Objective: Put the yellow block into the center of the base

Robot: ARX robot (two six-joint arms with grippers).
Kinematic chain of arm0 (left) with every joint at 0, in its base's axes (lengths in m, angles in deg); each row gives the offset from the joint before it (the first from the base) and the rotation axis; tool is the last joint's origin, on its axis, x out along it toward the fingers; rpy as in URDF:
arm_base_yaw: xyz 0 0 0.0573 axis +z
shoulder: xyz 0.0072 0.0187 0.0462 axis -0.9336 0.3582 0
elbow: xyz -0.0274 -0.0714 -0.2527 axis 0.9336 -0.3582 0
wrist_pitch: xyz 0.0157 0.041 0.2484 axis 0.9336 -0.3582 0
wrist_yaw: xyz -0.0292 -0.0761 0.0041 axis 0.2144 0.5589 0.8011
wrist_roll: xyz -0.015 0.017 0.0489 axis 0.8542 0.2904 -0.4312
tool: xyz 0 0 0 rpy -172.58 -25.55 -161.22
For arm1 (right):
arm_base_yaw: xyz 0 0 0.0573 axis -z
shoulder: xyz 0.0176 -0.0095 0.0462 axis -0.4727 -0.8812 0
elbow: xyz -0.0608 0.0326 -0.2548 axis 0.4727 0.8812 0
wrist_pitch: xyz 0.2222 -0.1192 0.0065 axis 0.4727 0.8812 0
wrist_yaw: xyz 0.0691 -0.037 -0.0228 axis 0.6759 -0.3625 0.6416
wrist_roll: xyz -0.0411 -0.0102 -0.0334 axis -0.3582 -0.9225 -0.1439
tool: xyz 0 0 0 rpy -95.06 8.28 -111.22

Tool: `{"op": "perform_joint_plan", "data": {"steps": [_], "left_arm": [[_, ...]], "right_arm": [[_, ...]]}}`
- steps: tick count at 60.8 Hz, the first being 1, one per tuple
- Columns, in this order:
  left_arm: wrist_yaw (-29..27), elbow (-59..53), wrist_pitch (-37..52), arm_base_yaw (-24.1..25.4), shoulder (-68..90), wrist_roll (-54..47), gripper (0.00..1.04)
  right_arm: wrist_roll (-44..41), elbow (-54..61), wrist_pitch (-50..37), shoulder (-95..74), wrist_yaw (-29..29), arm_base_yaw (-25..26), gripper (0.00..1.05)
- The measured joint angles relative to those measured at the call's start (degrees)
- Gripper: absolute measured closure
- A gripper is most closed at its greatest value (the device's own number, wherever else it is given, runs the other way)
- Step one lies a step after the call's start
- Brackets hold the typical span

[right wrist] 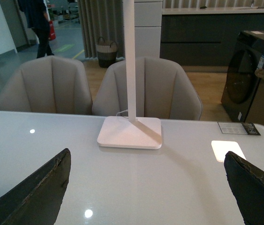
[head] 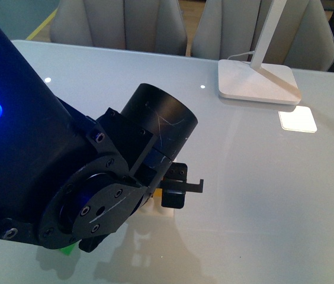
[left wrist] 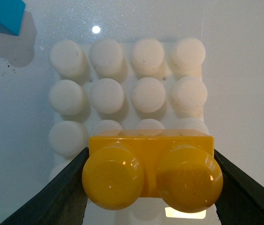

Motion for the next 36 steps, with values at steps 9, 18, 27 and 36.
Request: {"op": "perform_joint_plan", "data": {"steps": [9, 18, 27, 36], "left_arm": [[0.0, 0.0, 0.3, 0.0, 0.2, 0.0, 0.42], [-0.3, 0.3, 0.4, 0.0, 0.8, 0.0, 0.42], [-0.5, 0.5, 0.4, -0.1, 0.9, 0.0, 0.42], [-0.9, 1.2, 0.3, -0.1, 1.5, 0.0, 0.42]], "right_arm": [[0.0, 0.0, 0.0, 0.0, 0.0, 0.0, 0.09], [0.0, 0.0, 0.0, 0.0, 0.0, 0.0, 0.09], [0.0, 0.0, 0.0, 0.0, 0.0, 0.0, 0.09], [0.0, 0.0, 0.0, 0.0, 0.0, 0.0, 0.09]]}}
